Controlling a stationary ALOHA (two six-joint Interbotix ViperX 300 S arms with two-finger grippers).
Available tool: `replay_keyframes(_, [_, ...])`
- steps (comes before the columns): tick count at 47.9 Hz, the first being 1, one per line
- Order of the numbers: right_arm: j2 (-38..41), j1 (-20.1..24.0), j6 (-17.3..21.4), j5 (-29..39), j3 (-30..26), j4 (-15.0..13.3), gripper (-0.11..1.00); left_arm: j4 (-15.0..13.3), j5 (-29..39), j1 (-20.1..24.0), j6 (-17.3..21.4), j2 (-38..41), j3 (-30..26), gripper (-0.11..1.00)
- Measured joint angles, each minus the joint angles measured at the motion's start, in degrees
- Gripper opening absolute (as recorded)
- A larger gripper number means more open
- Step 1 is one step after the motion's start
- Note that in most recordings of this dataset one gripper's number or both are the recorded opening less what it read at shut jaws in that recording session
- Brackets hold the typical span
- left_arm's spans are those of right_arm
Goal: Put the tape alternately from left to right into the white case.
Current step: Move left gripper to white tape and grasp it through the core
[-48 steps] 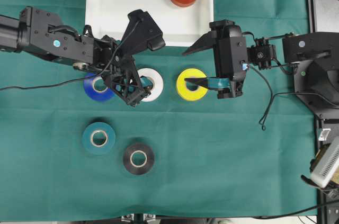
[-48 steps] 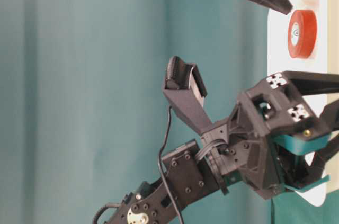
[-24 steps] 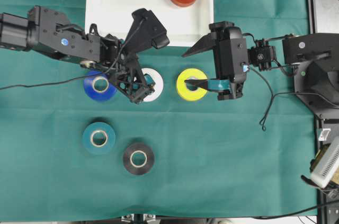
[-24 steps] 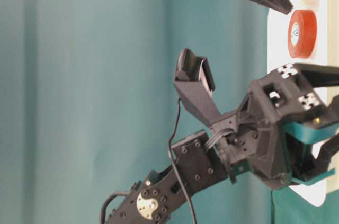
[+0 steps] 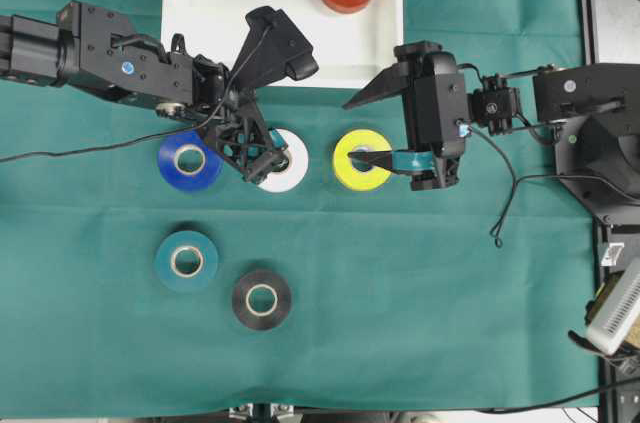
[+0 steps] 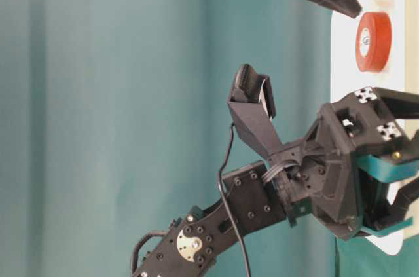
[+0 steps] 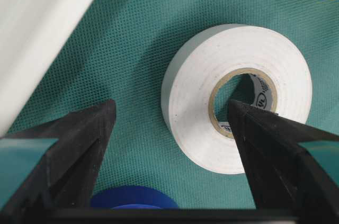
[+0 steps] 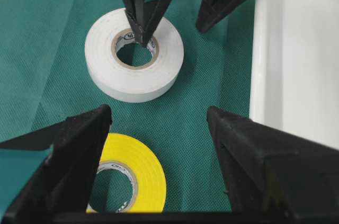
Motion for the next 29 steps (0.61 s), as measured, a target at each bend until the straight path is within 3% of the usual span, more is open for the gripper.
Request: replay_keyframes(29, [0.9, 0.0, 0.0, -1.1, 0.1, 0.0, 0.81, 0.1, 0.2, -0.1, -0.1, 1.6, -0.8, 0.41])
